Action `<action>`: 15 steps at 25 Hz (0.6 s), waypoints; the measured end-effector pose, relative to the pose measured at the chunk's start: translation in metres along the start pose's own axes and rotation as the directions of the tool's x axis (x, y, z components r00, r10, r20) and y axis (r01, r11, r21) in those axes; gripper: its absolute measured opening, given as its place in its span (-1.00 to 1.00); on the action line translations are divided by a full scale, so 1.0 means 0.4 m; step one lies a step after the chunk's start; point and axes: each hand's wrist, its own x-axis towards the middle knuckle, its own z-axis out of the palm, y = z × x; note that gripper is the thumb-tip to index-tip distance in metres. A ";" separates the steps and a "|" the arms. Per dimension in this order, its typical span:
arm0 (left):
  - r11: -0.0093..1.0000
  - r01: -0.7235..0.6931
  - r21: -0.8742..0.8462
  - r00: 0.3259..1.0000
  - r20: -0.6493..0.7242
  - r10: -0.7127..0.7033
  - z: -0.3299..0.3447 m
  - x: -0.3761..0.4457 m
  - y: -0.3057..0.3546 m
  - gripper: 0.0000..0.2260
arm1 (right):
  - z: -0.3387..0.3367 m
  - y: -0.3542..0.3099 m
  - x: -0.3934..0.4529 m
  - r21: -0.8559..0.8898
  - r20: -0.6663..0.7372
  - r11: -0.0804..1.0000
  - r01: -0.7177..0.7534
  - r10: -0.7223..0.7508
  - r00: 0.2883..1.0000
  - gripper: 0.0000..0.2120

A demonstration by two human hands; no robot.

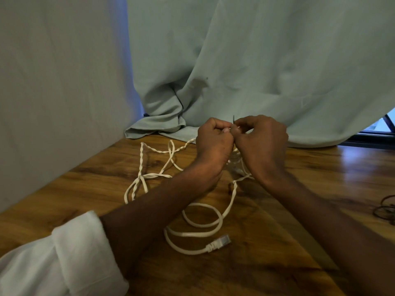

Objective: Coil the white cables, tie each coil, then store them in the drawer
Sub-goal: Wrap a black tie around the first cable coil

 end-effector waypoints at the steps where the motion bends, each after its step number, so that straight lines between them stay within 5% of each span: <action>1: 1.000 -0.003 0.001 1.000 0.002 0.003 0.000 -0.002 0.001 -0.87 | -0.001 -0.002 -0.001 -0.035 0.001 0.999 0.029 -0.029 1.000 -0.82; 15: 0.995 -0.056 0.086 0.998 0.000 0.056 -0.006 -0.003 -0.008 -0.78 | -0.020 0.034 0.051 0.027 0.201 1.000 0.007 -0.012 0.980 -0.89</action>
